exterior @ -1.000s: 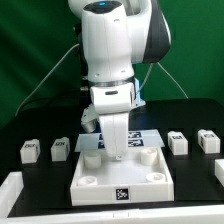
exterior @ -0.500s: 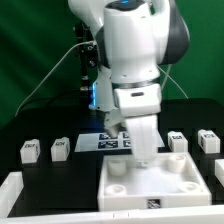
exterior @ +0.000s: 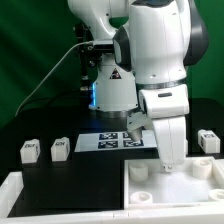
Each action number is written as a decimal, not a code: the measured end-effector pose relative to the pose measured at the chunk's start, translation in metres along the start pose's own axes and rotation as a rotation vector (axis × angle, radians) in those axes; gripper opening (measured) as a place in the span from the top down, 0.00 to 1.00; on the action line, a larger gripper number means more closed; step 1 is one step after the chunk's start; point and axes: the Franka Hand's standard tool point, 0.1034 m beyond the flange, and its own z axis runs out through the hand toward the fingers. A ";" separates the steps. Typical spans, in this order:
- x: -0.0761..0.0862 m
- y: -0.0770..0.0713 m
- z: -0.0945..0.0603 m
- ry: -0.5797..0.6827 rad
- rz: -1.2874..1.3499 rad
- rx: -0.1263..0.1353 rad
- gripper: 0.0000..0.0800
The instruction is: Assemble one leg
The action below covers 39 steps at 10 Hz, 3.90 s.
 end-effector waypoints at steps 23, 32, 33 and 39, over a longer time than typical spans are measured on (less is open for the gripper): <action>0.059 -0.021 -0.024 0.017 0.662 -0.032 0.19; 0.108 -0.051 -0.018 -0.017 1.327 0.059 0.19; 0.113 -0.063 -0.014 -0.076 1.324 0.095 0.19; 0.113 -0.082 -0.015 -0.647 1.286 0.475 0.19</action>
Offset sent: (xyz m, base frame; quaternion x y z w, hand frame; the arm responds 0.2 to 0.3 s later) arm 0.0000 0.0000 0.0000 0.0000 0.0000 0.0000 1.0000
